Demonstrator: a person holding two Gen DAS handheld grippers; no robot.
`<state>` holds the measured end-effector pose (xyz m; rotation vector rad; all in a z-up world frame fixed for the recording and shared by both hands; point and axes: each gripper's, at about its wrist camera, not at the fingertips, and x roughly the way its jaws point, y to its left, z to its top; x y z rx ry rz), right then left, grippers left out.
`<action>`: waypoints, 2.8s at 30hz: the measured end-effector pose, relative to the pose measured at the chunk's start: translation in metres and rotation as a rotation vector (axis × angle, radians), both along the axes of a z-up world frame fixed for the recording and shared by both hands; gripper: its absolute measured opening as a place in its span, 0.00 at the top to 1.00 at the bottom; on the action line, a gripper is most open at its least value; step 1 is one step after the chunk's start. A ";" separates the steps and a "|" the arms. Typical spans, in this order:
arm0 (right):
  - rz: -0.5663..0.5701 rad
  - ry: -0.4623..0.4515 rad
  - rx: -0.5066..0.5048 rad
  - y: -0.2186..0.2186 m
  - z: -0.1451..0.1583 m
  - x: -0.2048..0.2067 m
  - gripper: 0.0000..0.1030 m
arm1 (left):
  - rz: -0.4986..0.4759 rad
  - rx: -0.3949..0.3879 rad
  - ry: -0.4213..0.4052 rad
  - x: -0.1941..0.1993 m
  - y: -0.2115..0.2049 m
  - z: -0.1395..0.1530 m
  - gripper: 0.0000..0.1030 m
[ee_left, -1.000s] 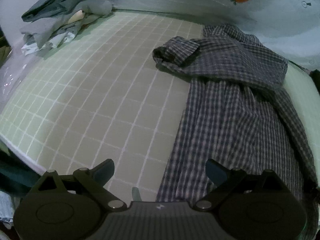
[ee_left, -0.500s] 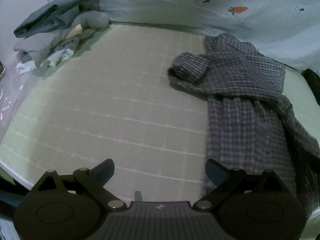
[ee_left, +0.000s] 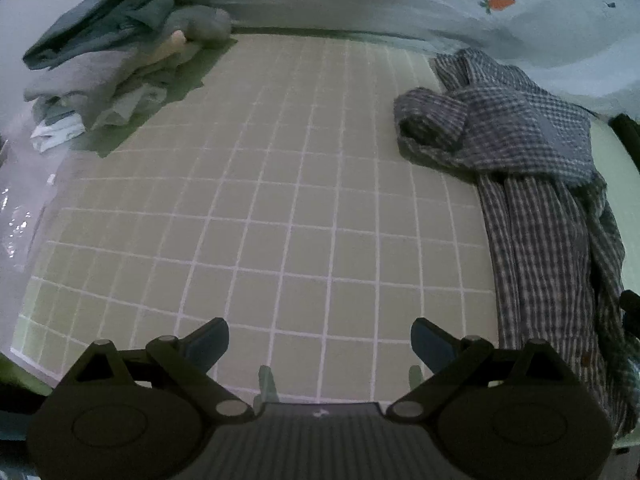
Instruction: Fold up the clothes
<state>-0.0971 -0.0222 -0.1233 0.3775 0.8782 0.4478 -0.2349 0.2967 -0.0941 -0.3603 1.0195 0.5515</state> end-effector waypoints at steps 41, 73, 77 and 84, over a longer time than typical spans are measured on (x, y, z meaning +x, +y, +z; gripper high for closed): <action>0.025 -0.036 -0.087 -0.003 0.019 0.212 0.43 | 0.104 -0.055 -0.078 0.168 0.046 0.005 0.06; -0.009 -0.168 -0.089 0.122 0.068 0.335 0.99 | 0.023 -0.190 -0.358 0.227 0.119 0.026 0.97; 0.015 -0.208 0.040 0.129 0.100 0.330 0.99 | 0.071 -0.159 -0.456 0.196 0.134 0.063 0.97; 0.161 -0.199 -0.068 0.196 0.068 0.344 0.99 | 0.223 -0.199 -0.370 0.190 0.169 0.023 0.97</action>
